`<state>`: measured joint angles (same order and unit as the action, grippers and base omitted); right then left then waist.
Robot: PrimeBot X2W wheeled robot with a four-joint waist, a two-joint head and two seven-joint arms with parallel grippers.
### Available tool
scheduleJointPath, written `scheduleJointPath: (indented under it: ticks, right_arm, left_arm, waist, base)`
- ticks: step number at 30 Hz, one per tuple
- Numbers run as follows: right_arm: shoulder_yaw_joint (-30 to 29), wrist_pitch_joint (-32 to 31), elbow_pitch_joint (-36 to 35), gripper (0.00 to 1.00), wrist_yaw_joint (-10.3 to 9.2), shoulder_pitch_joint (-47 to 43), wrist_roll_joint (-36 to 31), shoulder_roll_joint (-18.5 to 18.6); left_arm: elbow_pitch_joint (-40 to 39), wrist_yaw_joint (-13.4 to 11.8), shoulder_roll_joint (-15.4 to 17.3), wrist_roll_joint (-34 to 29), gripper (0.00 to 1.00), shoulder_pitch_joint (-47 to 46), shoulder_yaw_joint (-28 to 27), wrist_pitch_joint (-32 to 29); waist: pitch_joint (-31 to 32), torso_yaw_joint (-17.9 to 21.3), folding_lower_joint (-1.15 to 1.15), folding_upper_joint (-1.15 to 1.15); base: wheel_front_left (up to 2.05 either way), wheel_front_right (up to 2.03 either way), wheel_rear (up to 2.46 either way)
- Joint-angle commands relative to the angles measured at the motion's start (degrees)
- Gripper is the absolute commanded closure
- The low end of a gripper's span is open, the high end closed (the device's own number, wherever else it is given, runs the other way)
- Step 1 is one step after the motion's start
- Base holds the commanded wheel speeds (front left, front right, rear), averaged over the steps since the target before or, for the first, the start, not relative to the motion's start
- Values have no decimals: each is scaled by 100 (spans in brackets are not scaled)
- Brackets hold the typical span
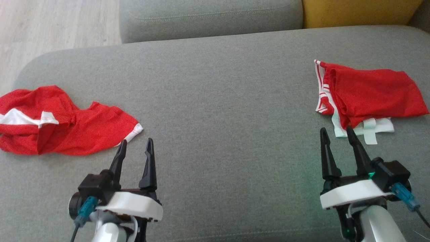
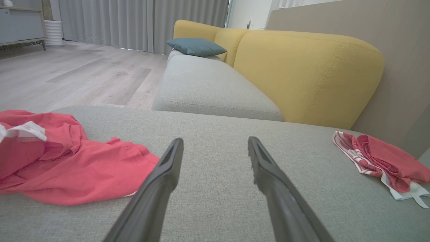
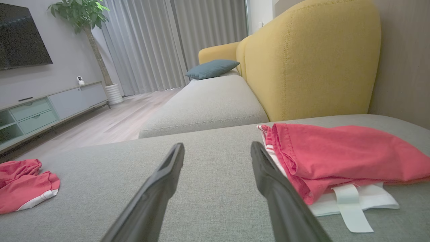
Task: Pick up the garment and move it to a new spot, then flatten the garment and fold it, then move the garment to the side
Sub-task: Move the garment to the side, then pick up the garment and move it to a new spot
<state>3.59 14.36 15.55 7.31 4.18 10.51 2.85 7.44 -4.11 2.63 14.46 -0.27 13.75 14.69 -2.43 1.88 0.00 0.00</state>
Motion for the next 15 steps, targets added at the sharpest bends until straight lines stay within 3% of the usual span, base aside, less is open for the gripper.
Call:
scheduleJointPath:
  ticks: [1,15]
  right_arm:
    - [137,63,-207,0,18,156,43,3]
    - [123,63,-175,0,18,157,94,3]
  left_arm:
    - [-177,-31,25,15,0,-232,-187,31]
    - [-172,-42,25,23,0,-265,-184,31]
  waist:
    - [-3,-3,0,0]
    - [-19,-148,0,0]
  base:
    - [0,0,0]
    - [0,0,0]
